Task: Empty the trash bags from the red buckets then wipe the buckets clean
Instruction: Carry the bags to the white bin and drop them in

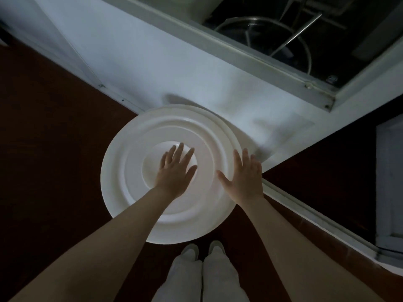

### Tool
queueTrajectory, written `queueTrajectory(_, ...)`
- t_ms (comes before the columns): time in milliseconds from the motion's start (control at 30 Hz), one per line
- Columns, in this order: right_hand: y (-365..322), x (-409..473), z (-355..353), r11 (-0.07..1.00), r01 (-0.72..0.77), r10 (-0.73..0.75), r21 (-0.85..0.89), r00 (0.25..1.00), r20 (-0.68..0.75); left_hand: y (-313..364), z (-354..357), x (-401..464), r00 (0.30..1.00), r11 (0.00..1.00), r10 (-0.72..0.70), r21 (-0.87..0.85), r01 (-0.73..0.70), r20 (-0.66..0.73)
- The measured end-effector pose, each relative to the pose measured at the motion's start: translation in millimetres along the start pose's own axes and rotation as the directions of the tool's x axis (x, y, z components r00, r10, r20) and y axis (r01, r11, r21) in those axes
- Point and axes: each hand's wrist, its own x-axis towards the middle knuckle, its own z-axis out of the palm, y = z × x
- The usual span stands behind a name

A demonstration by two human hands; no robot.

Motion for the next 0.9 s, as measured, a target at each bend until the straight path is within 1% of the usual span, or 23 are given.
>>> queueTrajectory(200,-0.8,-34.6,-57.5,0.996,-0.051,0.060,0.077,0.990,-0.128,36.4,-51.4,-18.5,0.978,0.977,0.196,0.102,-0.188,-0.073)
queueTrajectory(367,11.3,-75.6,-102.4,0.982,-0.133,0.161,0.138,0.962,-0.222,79.4,-85.1,-28.3,0.939,0.944,0.327,0.092,-0.318,-0.111)
queueTrajectory(467,23.8,-103.6,-127.2,0.967,-0.205,0.239,0.151,0.935,-0.260,111.9,-100.5,-36.5,0.902,0.908,0.418,0.098,-0.408,-0.112)
queueTrajectory(667,57.5,-169.4,-166.8,0.909,-0.367,0.414,0.195,0.839,-0.352,193.3,-119.8,-61.7,0.790,0.794,0.607,0.075,-0.603,-0.080)
queueTrajectory(800,84.8,-228.8,-177.1,0.843,-0.459,0.536,0.280,0.761,-0.366,251.7,-119.8,-86.5,0.689,0.690,0.723,0.098,-0.718,-0.045)
queueTrajectory(900,104.5,-282.0,-177.4,0.771,-0.539,0.636,0.340,0.677,-0.371,294.3,-113.8,-116.1,0.603,0.600,0.798,0.101,-0.793,-0.002)
